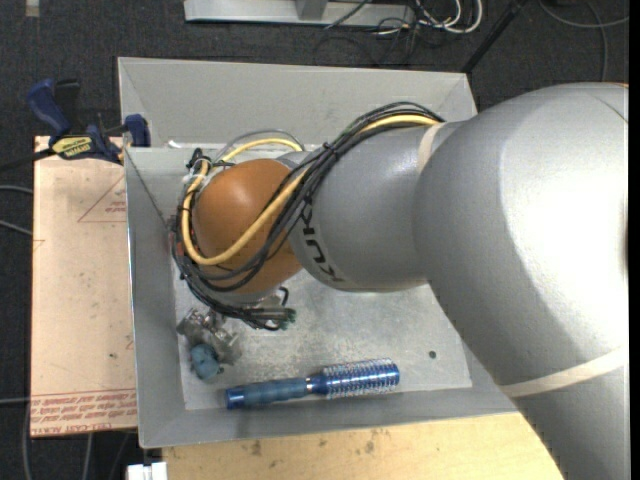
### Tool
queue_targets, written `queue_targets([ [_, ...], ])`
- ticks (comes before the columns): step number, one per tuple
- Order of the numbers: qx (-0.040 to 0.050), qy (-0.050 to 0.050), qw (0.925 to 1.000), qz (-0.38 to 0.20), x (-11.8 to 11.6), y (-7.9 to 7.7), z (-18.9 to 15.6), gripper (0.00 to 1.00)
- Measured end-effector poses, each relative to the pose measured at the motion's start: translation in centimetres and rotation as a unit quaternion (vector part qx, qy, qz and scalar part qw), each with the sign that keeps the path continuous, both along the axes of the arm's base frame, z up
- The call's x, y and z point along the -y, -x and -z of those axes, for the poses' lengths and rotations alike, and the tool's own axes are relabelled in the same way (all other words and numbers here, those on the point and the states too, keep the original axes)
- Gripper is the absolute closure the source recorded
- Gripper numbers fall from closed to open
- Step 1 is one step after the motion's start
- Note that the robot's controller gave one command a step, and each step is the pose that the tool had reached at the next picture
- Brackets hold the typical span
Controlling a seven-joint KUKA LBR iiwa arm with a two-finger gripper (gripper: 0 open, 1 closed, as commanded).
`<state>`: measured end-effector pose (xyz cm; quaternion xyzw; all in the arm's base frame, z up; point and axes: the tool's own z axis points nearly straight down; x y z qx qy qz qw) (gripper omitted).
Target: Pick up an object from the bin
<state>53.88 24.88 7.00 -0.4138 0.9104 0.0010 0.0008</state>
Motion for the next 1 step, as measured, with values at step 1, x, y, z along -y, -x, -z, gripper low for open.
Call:
queue_targets([
  [1,0.0023,-0.001,1.0,0.001,-0.14,-0.11,-4.01,1.0],
])
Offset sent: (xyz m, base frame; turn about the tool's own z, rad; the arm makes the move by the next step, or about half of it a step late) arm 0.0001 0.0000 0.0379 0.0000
